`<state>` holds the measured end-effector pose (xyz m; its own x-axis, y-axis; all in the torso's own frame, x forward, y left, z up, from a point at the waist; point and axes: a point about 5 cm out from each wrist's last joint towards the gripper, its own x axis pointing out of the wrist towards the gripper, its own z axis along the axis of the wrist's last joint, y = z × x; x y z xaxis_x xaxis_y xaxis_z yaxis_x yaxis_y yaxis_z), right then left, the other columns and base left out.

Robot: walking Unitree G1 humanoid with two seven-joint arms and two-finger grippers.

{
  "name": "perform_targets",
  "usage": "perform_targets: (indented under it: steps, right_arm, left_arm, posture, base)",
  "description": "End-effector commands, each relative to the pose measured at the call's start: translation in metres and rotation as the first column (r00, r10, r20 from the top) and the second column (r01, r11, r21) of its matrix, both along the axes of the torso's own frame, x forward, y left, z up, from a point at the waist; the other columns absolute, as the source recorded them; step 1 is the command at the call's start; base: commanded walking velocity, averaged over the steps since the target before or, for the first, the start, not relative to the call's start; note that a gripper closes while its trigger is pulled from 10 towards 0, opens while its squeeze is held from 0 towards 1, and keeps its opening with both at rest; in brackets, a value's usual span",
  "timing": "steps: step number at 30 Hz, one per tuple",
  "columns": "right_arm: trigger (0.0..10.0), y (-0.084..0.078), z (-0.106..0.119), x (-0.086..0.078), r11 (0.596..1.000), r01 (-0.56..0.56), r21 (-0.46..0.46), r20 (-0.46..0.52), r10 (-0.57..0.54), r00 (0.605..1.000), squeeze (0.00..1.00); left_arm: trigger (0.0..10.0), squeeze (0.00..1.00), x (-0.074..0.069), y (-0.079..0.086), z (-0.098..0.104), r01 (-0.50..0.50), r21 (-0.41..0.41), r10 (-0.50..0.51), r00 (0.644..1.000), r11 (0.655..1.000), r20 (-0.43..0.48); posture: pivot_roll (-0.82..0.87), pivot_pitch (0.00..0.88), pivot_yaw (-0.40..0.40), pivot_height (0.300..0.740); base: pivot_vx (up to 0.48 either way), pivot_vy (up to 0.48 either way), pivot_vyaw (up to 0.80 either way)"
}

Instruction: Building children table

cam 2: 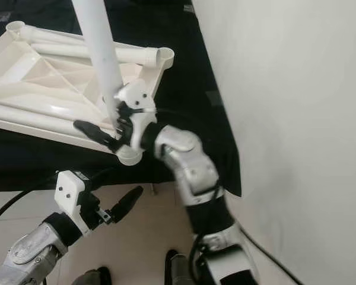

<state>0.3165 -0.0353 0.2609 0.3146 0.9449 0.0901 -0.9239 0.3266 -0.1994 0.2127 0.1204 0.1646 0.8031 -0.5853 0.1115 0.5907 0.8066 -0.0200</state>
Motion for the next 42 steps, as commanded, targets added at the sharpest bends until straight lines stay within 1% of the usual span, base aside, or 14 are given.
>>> perform_targets:
  steps: [1, 8, 15, 16, 26, 29, 30, 33, 34, 35, 36, 38, 40, 42]
  right_arm:
    - [10.0, 0.003, -0.009, -0.001, 0.987, -0.154, -0.046, -0.028, 0.153, 0.988, 0.00]
    - [10.0, -0.005, 0.004, 0.019, 0.972, -0.236, -0.022, -0.070, 0.234, 0.970, 0.00]
    - [9.4, -0.004, 0.009, 0.021, 0.960, -0.279, -0.035, -0.065, 0.276, 0.959, 0.00]
    - [0.0, -0.004, 0.010, 0.021, 0.955, -0.295, -0.040, -0.063, 0.293, 0.954, 0.00]
    - [0.0, -0.011, 0.007, 0.027, 0.936, -0.343, -0.074, -0.061, 0.339, 0.939, 0.00]
    - [0.0, -0.016, 0.003, 0.033, 0.967, -0.237, -0.091, -0.037, 0.235, 0.971, 0.00]
    - [0.0, -0.022, -0.006, 0.038, 0.997, -0.038, -0.074, -0.040, 0.035, 0.999, 0.00]
    - [0.0, -0.024, -0.012, 0.039, 0.996, 0.071, -0.055, -0.059, -0.075, 0.995, 0.00]
    - [0.0, -0.026, -0.020, 0.041, 0.962, 0.272, -0.038, -0.085, -0.274, 0.958, 0.00]
    - [0.0, -0.026, -0.020, 0.041, 0.962, 0.272, -0.038, -0.085, -0.274, 0.958, 0.00]
    - [0.0, -0.033, -0.033, 0.041, 0.851, 0.524, -0.047, -0.115, -0.525, 0.843, 0.00]
    - [0.0, -0.033, -0.033, 0.041, 0.851, 0.524, -0.047, -0.115, -0.525, 0.843, 0.00]
    - [0.0, -0.033, -0.047, 0.021, 0.664, 0.746, -0.046, -0.120, -0.745, 0.656, 0.00]
    - [0.0, -0.028, -0.047, 0.016, 0.636, 0.771, -0.036, -0.120, -0.769, 0.628, 0.00]
  left_arm:
    - [10.0, 0.00, -0.003, 0.000, -0.004, -0.002, 0.003, 0.002, 1.000, 1.000, -0.018]
    - [10.0, 0.00, -0.005, 0.000, -0.004, -0.006, 0.002, 0.006, 1.000, 1.000, -0.021]
    - [10.0, 0.00, -0.006, 0.000, -0.004, -0.005, 0.003, 0.005, 1.000, 1.000, -0.023]
    - [10.0, 0.00, -0.006, 0.001, -0.004, -0.005, 0.003, 0.005, 1.000, 1.000, -0.023]
    - [10.0, 0.00, -0.005, 0.002, -0.004, -0.003, 0.004, 0.003, 1.000, 1.000, -0.025]
    - [10.0, 0.00, -0.005, 0.001, -0.004, -0.002, 0.004, 0.002, 1.000, 1.000, -0.025]
    - [10.0, 0.00, -0.005, 0.001, -0.004, -0.002, 0.002, 0.002, 1.000, 1.000, -0.025]
    - [10.0, 0.00, -0.006, 0.001, -0.004, -0.001, 0.001, 0.001, 1.000, 1.000, -0.025]
    - [10.0, 0.00, -0.006, 0.001, -0.004, -0.001, 0.001, 0.001, 1.000, 1.000, -0.025]
    - [10.0, 0.00, -0.006, 0.001, -0.004, -0.001, 0.001, 0.001, 1.000, 1.000, -0.025]
    - [10.0, 0.00, -0.006, 0.001, -0.004, 0.000, 0.001, 0.000, 1.000, 1.000, -0.025]
    - [10.0, 0.00, -0.006, 0.001, -0.004, 0.000, 0.001, 0.000, 1.000, 1.000, -0.025]
    - [10.0, 0.00, -0.005, 0.002, -0.005, 0.004, 0.002, -0.003, 1.000, 1.000, -0.027]
    - [10.0, 0.00, -0.004, 0.002, -0.005, 0.005, 0.003, -0.005, 1.000, 1.000, -0.027]
  posture:
    - [0.01, 0.278, -0.070, 0.740]
    - [0.01, 0.283, -0.070, 0.740]
    - [0.02, 0.289, -0.065, 0.740]
    - [0.02, 0.289, -0.064, 0.740]
    - [0.01, 0.286, -0.061, 0.740]
    - [0.00, 0.283, -0.062, 0.740]
    - [-0.01, 0.281, -0.064, 0.740]
    - [-0.01, 0.279, -0.066, 0.740]
    - [-0.01, 0.279, -0.067, 0.740]
    - [-0.01, 0.279, -0.067, 0.740]
    - [-0.01, 0.279, -0.063, 0.740]
    - [-0.01, 0.279, -0.063, 0.740]
    - [-0.02, 0.271, -0.058, 0.740]
    - [-0.02, 0.268, -0.056, 0.740]
  base:
    - [0.000, 0.000, 0.00]
    - [0.000, 0.000, 0.00]
    - [0.000, 0.000, 0.00]
    - [0.000, 0.000, 0.00]
    - [0.000, 0.000, 0.00]
    - [0.000, 0.000, 0.00]
    - [0.000, 0.000, 0.00]
    - [0.000, 0.000, 0.00]
    - [0.000, 0.000, 0.00]
    - [0.000, 0.000, 0.00]
    - [0.000, 0.000, 0.00]
    - [0.000, 0.000, 0.00]
    - [0.000, 0.000, 0.00]
    - [0.000, 0.000, 0.00]
